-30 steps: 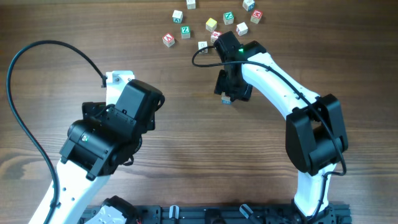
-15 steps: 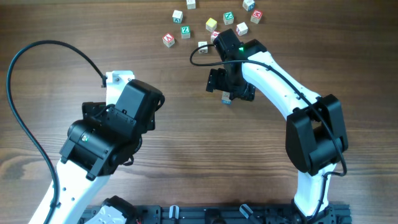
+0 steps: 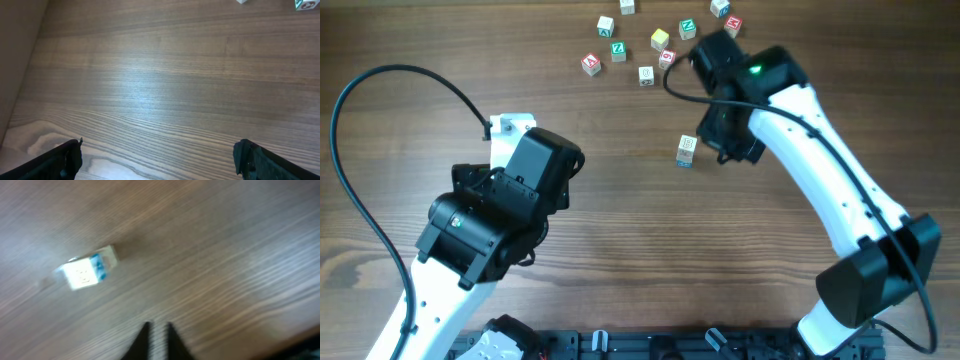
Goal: Form a tower
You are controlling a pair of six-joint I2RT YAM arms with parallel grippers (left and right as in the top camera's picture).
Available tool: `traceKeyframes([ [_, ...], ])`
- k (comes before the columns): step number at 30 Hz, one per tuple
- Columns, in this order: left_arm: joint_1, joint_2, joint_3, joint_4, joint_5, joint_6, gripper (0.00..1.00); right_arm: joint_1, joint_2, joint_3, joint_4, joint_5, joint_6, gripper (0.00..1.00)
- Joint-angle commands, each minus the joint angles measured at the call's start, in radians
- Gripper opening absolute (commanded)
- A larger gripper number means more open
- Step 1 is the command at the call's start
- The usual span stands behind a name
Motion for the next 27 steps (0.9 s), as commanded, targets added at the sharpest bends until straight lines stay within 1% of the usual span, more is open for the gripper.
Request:
traceKeyframes([
  [1,0.002,-0.009,-0.001,0.003,-0.002,0.008,1.0,0.021,0.022,-0.241,0.128,-0.105,0.122,0.04],
  [3,0.002,-0.009,-0.001,0.003,-0.002,0.008,1.0,0.067,0.022,-0.343,0.241,-0.144,0.132,0.05],
  [5,0.002,-0.009,-0.001,0.003,-0.002,0.008,1.0,0.125,0.022,-0.404,0.357,-0.148,0.13,0.05],
  [6,0.002,-0.009,-0.001,0.003,-0.002,0.008,1.0,0.167,0.022,-0.446,0.48,-0.141,0.102,0.05],
  [11,0.002,-0.009,-0.001,0.003,-0.002,0.008,1.0,0.192,0.022,-0.511,0.678,-0.126,0.105,0.04],
  [13,0.002,-0.009,-0.001,0.003,-0.002,0.008,1.0,0.2,0.02,-0.514,0.697,-0.12,0.104,0.04],
  [14,0.002,-0.009,-0.001,0.003,-0.002,0.008,1.0,0.212,0.003,-0.514,0.678,-0.098,0.106,0.04],
  [15,0.002,-0.009,-0.001,0.003,-0.002,0.008,1.0,0.221,-0.033,-0.514,0.655,-0.074,0.108,0.04],
  [17,0.002,-0.009,-0.001,0.003,-0.002,0.008,1.0,0.229,-0.164,-0.515,0.61,-0.003,0.107,0.04],
  [19,0.002,-0.009,-0.001,0.003,-0.002,0.008,1.0,0.224,-0.357,-0.528,0.565,0.088,0.105,0.04],
  [21,0.002,-0.009,-0.001,0.003,-0.002,0.008,1.0,0.185,-0.527,-0.602,0.577,0.109,0.106,0.04],
  [22,0.002,-0.009,-0.001,0.003,-0.002,0.008,1.0,0.15,-0.612,-0.675,0.618,0.085,0.103,0.04],
  [23,0.002,-0.009,-0.001,0.003,-0.002,0.008,1.0,0.101,-0.698,-0.781,0.716,0.019,0.095,0.04],
  [24,0.002,-0.009,-0.001,0.003,-0.002,0.008,1.0,0.021,-0.791,-0.958,0.941,-0.136,0.02,0.04],
  [25,0.002,-0.009,-0.001,0.003,-0.002,0.008,1.0,-0.053,-0.832,-1.112,1.166,-0.282,0.011,0.04],
  [27,0.002,-0.009,-0.001,0.003,-0.002,0.008,1.0,-0.144,-0.818,-1.31,1.464,-0.423,0.099,0.04],
])
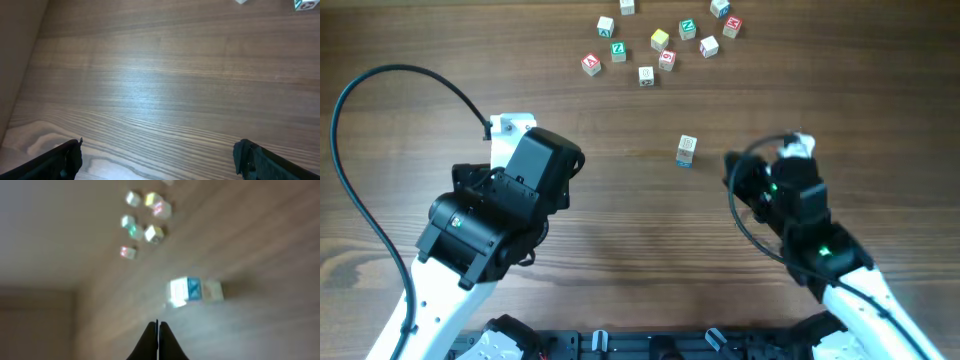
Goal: Form a tower
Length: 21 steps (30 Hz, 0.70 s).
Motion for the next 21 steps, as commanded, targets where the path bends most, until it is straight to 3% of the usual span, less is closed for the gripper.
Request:
traceKeyframes([
  [1,0.002,-0.009,-0.001,0.002,-0.003,0.008,1.0,-0.114,0.061,-0.279,0.328,-0.287,0.067,0.04],
  [4,0.002,-0.009,-0.001,0.002,-0.003,0.008,1.0,-0.114,0.233,-0.294,0.438,-0.311,0.072,0.04],
  [8,0.002,-0.009,-0.001,0.002,-0.003,0.008,1.0,-0.114,0.537,-0.286,0.755,-0.426,0.081,0.04],
  [11,0.002,-0.009,-0.001,0.002,-0.002,0.008,1.0,-0.114,0.68,-0.261,0.85,-0.45,0.102,0.04],
  [21,0.002,-0.009,-0.001,0.002,-0.003,0.008,1.0,-0.112,0.798,-0.24,0.997,-0.418,0.046,0.04],
])
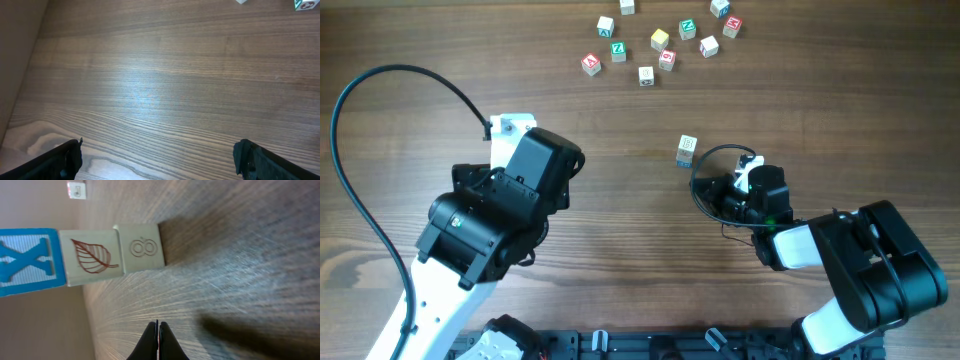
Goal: Form a tower
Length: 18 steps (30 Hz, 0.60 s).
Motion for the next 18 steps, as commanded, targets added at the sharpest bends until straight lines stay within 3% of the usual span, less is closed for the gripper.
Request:
traceKeyframes([
  [1,0.002,-0.009,-0.001,0.002,-0.003,0.008,1.0,0.0,0.021,0.016,0.018,0.044,-0.04,0.04],
  [18,0.002,-0.009,-0.001,0.002,-0.002,0.008,1.0,0.021,0.124,0.068,0.096,0.045,-0.022,0.04],
])
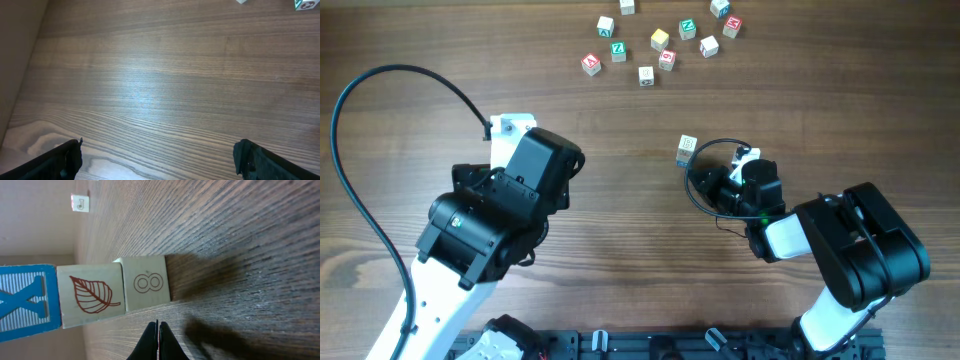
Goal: Form a tower
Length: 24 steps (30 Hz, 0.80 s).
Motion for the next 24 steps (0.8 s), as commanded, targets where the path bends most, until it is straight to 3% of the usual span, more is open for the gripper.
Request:
traceKeyframes([
  [1,0.002,-0.009,-0.001,0.002,-0.003,0.008,1.0,0.005,0.02,0.013,0.013,-0.014,-0.005,0.04],
  [24,0.002,-0.009,-0.001,0.002,-0.003,0.008,1.0,0.031,0.07,0.062,0.018,0.023,-0.013,0.04],
])
